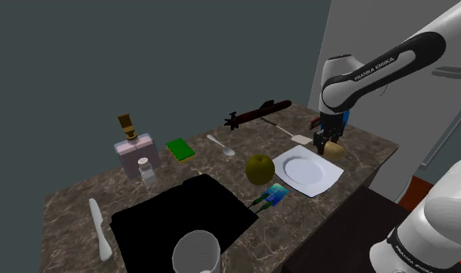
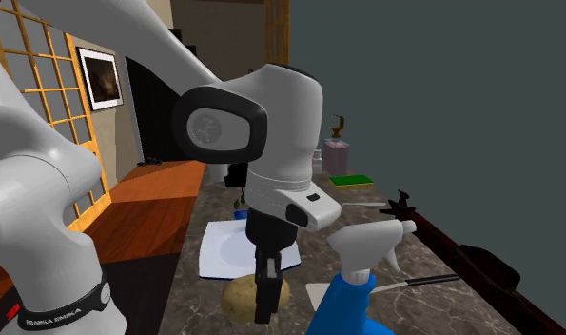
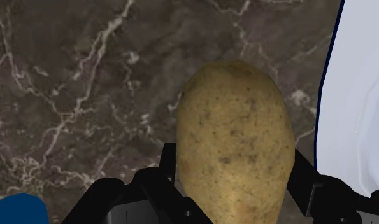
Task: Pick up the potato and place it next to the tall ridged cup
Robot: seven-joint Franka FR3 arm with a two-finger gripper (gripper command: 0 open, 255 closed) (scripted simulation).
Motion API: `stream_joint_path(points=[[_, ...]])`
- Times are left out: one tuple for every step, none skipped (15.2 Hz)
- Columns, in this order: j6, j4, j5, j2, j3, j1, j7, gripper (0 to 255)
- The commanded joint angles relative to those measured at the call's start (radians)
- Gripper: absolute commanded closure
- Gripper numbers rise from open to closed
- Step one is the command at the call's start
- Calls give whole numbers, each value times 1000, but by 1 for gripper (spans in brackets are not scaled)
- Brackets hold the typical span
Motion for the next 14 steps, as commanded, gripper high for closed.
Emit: stream_joint_path(points=[[0, 0, 0, 0, 0, 0, 0, 255], [0, 0, 0, 0, 0, 0, 0, 255], [0, 0, 0, 0, 0, 0, 0, 255], [-17, 6, 0, -11, 1, 0, 0, 255], [-33, 11, 0, -21, 3, -1, 0, 255], [-50, 18, 0, -32, 4, -1, 0, 255], [-66, 24, 0, -42, 5, -1, -1, 255], [-82, 31, 1, -52, 7, -1, -1, 255], [-99, 37, 1, -61, 8, -1, -1, 255], [-115, 44, 1, -70, 10, -1, -2, 255], [-131, 52, 2, -79, 11, -1, -2, 255], [-147, 59, 2, -88, 12, -1, -2, 255], [-163, 67, 3, -96, 14, -1, -3, 255], [-178, 75, 3, -104, 15, -1, -3, 255]])
